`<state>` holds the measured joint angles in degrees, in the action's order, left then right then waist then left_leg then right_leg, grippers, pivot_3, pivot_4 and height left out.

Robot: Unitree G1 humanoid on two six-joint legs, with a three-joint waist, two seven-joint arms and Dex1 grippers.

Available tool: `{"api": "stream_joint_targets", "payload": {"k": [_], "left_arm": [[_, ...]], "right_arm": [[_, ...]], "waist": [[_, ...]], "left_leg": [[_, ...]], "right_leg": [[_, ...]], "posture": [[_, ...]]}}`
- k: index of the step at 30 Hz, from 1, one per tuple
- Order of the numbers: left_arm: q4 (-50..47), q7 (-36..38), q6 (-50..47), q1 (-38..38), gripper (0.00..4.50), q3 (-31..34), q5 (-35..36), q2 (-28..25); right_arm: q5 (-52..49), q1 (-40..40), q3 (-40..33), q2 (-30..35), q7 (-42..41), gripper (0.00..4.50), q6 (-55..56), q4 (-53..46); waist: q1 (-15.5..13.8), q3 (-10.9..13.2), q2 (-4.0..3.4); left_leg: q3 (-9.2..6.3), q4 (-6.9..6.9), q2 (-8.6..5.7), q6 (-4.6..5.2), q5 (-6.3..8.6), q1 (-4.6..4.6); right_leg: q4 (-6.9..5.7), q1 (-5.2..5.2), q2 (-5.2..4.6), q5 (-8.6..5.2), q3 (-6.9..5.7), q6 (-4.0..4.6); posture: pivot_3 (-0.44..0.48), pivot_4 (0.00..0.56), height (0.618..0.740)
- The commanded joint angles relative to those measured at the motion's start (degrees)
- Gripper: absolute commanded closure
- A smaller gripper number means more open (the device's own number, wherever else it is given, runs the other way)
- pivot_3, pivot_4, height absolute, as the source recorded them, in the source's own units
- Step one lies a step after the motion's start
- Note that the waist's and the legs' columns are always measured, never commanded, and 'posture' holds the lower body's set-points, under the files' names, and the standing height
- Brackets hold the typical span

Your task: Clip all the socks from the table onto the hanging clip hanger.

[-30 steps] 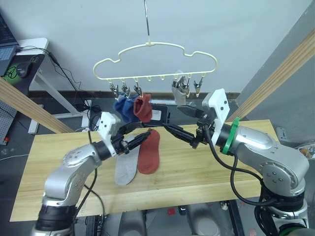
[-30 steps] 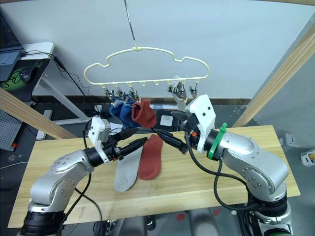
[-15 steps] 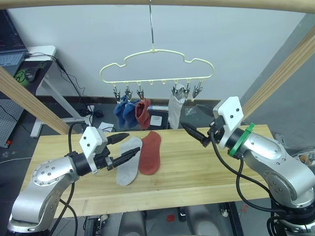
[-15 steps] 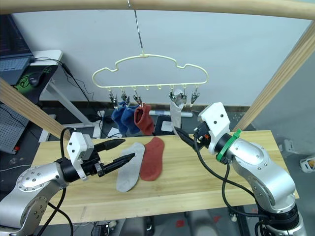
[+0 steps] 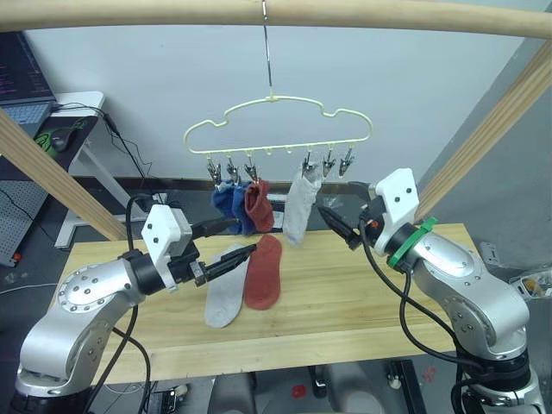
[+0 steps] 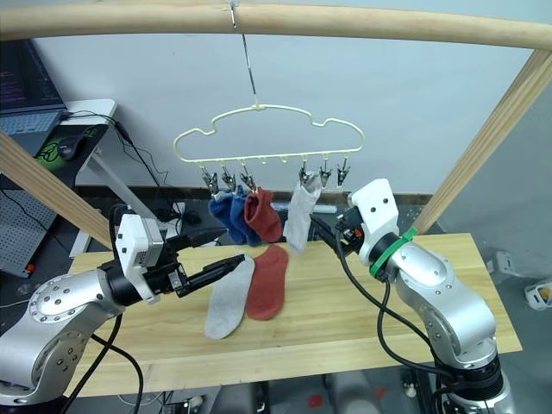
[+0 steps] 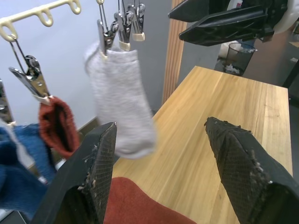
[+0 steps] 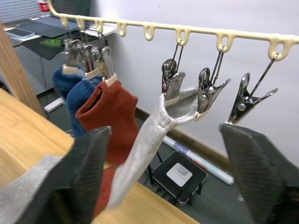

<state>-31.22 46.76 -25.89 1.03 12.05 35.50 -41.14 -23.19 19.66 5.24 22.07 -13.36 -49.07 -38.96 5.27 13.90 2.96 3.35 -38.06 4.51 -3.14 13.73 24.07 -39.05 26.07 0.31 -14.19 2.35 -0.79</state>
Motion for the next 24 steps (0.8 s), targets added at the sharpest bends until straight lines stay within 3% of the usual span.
{"api": "stream_joint_targets", "payload": {"k": [1, 15, 24], "left_arm": [[-1.0, -0.2, 0.5, 1.5, 1.25, -0.1, 0.2, 0.0], [-1.6, -4.3, -3.4, 9.0, 1.25, -1.7, 2.2, 2.0], [-1.1, -4.9, -4.7, 11.5, 1.25, -1.7, 2.9, 2.0]], "right_arm": [[1.7, 0.2, 0.4, -0.6, 0.7, 1.45, 1.5, -0.6], [6.2, 5.0, 1.1, -8.4, 6.9, 1.45, -1.6, 3.1], [8.6, 7.0, 2.0, -12.9, 8.6, 1.45, -0.2, 7.2]], "waist": [[-0.2, 0.0, 0.00], [-0.3, 0.1, -0.06], [-0.4, 0.3, -0.27]], "left_leg": [[0.00, 0.00, 0.00, 0.00, 0.00, 0.00], [-0.03, 0.02, 0.03, 0.01, 0.01, -0.12], [-0.07, 0.06, 0.03, 0.02, 0.01, -0.16]], "right_leg": [[0.00, 0.00, 0.01, 0.00, 0.00, 0.01], [-0.01, -0.06, 0.08, 0.02, 0.08, 0.06], [0.01, -0.06, 0.09, 0.01, 0.12, 0.06]], "posture": [[-0.102, 0.199, 0.740], [-0.107, 0.276, 0.740], [-0.100, 0.290, 0.740]]}}
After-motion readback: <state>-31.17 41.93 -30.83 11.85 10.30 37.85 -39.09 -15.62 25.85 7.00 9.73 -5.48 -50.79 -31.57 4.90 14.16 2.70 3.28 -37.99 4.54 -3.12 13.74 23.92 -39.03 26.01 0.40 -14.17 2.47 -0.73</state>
